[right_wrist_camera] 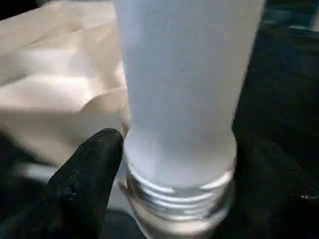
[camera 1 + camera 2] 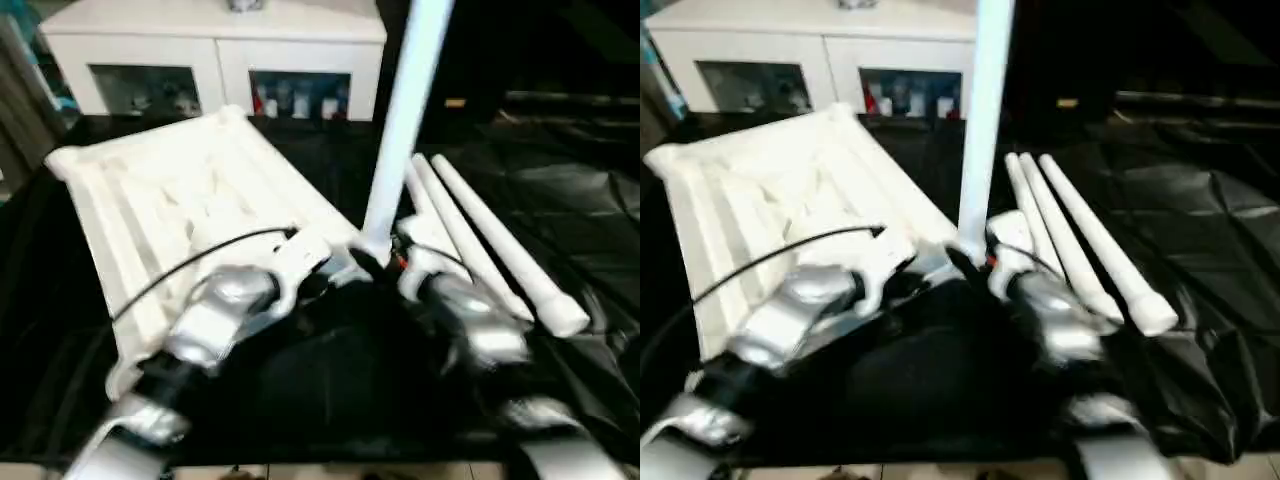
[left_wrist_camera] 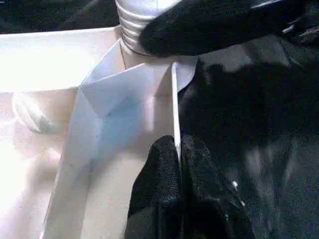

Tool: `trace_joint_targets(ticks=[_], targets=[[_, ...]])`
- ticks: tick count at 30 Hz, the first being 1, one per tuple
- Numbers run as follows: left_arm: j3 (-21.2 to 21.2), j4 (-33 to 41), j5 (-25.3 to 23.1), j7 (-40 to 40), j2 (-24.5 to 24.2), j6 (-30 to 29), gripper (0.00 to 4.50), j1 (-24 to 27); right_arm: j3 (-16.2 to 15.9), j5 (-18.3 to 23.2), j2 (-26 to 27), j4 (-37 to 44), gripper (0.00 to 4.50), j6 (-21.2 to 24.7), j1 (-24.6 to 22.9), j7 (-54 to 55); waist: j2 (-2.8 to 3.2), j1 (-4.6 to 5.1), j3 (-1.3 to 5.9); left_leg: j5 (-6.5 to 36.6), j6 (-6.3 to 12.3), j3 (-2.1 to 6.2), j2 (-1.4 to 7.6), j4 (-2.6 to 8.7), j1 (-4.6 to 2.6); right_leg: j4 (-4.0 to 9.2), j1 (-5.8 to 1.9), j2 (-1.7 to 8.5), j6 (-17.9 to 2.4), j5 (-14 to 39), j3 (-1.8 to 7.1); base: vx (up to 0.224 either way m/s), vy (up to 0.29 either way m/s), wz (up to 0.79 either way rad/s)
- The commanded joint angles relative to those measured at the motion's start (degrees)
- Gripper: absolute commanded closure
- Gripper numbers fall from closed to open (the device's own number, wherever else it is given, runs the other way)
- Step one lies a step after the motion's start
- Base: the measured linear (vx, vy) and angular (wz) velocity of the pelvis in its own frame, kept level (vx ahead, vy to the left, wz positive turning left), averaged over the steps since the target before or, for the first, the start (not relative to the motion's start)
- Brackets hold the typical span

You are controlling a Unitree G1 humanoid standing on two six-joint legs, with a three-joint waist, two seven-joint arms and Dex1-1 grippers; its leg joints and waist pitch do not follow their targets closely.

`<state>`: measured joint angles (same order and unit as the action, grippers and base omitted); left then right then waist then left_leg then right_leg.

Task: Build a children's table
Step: Rotate leg to tighten

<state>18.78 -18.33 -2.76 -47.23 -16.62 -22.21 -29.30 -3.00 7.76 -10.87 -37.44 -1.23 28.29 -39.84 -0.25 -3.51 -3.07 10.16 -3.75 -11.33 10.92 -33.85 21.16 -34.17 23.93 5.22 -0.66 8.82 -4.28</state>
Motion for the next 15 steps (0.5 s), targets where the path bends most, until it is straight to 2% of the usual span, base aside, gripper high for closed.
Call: trace_joint_targets(ticks=[1,7,10,15], targets=[[0.53,1.1,2.52,-2.98,0.22,2.97,4.5,0.94,-1.5,1.16,-1.09,3.79,0.94,1.63,-0.63,-4.24,-0.33,-0.25,3.9,13.89,4.21,1.09,2.14,4.04,-0.46,4.09,-3.0,3.05,-10.84,16.42,2.49,0.0,0.0,0.0],[0.98,2.24,3.7,-8.62,-2.16,4.88,4.5,1.44,-2.77,1.25,-4.81,7.14,0.94,3.84,-1.66,-9.97,-0.52,-0.41,3.67,15.93,3.11,1.19,2.21,4.26,-0.59,4.48,-2.8,3.2,-10.13,20.65,2.58,0.0,0.0,0.0],[1.06,2.23,3.73,-9.08,-2.46,5.36,4.5,1.49,-2.66,1.0,-4.95,6.92,0.94,4.18,-1.33,-9.85,-0.45,-0.5,3.64,15.97,2.75,1.15,2.29,4.28,-0.77,4.47,-2.61,3.18,-10.39,20.35,2.67,0.0,0.0,0.0],[1.06,2.46,3.54,-9.59,-2.55,5.72,4.5,1.79,-3.28,0.79,-4.6,6.99,0.94,4.56,-1.37,-9.93,-0.66,-0.77,3.71,14.86,2.73,1.13,2.25,4.24,-0.58,4.23,-2.82,3.25,-10.51,19.17,2.72,0.0,0.0,0.0]])
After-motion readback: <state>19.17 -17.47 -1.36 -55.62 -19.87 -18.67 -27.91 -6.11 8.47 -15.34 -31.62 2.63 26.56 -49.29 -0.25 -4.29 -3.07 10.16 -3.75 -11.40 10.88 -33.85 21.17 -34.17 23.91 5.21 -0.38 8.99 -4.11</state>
